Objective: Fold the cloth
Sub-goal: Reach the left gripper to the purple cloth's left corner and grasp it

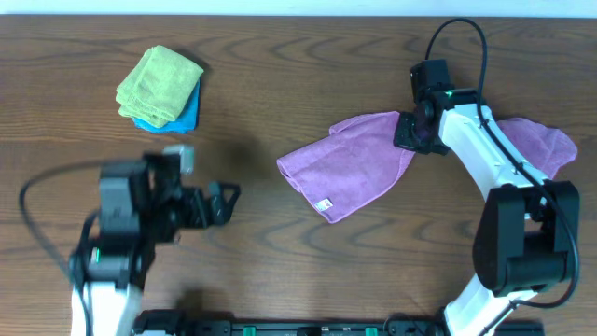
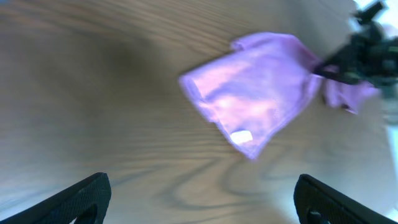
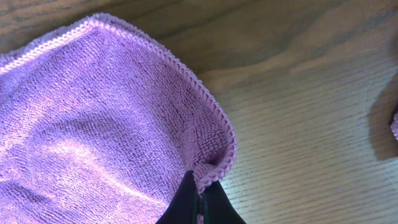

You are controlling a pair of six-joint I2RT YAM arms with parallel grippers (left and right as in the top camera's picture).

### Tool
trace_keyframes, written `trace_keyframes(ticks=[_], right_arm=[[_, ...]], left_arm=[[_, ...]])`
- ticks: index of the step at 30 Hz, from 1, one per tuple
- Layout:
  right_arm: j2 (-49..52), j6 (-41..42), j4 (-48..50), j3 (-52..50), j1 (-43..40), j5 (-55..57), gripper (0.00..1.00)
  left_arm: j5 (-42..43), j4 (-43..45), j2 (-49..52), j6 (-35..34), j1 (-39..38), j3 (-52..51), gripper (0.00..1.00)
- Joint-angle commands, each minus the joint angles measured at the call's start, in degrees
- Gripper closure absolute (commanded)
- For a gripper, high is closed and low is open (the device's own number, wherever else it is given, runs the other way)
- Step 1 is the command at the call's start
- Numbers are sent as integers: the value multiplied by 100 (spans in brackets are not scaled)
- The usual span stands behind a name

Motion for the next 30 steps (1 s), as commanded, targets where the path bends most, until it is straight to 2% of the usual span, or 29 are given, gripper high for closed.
trace_keyframes(ticks=[1, 3, 8, 11, 12, 13, 17, 18, 30], right_arm=[[-114, -33, -2, -17, -26, -26, 99], [-114, -33, -2, -17, -26, -26, 99], [-114, -33, -7, -17, -26, -26, 99], [-114, -33, -4, -17, -26, -26, 98], [-114, -33, -2, -17, -26, -26, 99], [-114, -33, 0, -17, -26, -26, 99], [-114, -33, 15, -17, -26, -26, 98], [-114, -31, 15, -17, -26, -26, 99], [-114, -11, 13, -17, -26, -50, 99]], left_arm=[[850, 103, 850, -101, -227, 595, 5], [927, 367, 1342, -387, -302, 739, 5], [981, 1126, 2247, -2323, -308, 743, 5], [964, 1246, 2662, -3399, -319, 743, 5], [970, 1270, 2778, -3565, -330, 743, 5], [984, 1285, 2981, -3644, -372, 741, 0], [1010, 1333, 3429, -3799, -706, 741, 0], [1016, 1410, 3526, -3886, -820, 741, 5], [1036, 2806, 4597, -5219, -2114, 741, 5]])
